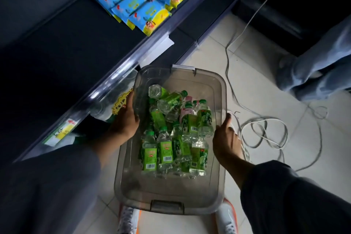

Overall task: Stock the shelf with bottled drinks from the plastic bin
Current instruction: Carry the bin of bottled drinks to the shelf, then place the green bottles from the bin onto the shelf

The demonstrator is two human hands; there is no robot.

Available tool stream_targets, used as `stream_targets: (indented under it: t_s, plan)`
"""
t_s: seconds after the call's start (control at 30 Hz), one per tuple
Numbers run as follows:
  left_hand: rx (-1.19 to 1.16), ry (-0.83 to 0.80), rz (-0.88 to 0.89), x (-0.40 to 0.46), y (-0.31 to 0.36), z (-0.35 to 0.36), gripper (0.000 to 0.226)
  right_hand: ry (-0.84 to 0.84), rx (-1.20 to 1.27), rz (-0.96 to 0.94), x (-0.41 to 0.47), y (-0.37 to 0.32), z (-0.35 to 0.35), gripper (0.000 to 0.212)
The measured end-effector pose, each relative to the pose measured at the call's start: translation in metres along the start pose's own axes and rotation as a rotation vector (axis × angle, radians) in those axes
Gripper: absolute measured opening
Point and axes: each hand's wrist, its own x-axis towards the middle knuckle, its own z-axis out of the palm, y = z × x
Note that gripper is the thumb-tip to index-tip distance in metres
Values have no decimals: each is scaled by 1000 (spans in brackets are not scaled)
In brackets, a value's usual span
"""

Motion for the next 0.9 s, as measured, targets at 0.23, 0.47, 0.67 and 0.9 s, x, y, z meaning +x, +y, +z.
stream_targets:
  t_s: [0.23,0.47,0.67,0.9]
  plan:
    - [239,65,84,-12,11,4,113,50,-129,-40,-17,-11,-3,82]
    - [373,111,198,-36,16,4,87,150,-274,-136,-40,-21,13,84]
    - [370,138,293,-59,7,-8,74,62,-338,-192,-61,-34,22,84]
    - [350,105,359,-66,-2,-5,69,134,-238,-234,-76,-56,37,84]
